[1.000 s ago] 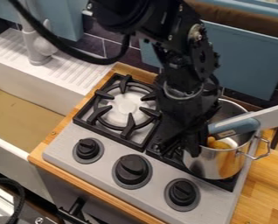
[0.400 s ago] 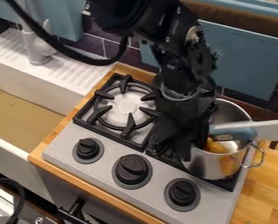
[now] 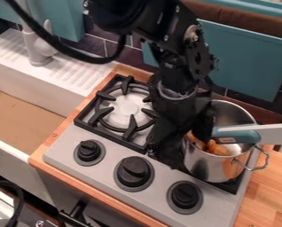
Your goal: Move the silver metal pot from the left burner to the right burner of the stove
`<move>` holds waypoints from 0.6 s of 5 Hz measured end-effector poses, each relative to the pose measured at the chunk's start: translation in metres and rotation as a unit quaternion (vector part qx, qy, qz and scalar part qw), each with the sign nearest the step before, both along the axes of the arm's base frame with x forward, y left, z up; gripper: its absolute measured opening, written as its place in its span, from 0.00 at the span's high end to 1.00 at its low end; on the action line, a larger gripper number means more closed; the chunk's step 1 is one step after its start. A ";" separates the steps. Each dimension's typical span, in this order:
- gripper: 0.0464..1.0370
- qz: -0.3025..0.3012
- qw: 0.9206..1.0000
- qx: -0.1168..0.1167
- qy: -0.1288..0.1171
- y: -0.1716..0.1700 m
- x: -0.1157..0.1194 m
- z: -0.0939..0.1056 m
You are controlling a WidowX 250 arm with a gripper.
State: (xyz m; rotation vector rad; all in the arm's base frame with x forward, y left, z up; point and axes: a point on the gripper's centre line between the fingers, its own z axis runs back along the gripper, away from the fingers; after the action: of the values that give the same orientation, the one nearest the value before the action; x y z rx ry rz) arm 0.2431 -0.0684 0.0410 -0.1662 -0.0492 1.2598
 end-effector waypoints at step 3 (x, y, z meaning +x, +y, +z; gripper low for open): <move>0.04 0.021 1.000 0.016 0.013 0.017 0.005 0.006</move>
State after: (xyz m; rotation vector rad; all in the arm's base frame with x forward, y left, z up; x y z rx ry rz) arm 0.2477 -0.0513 0.0472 -0.1222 -0.0509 1.3011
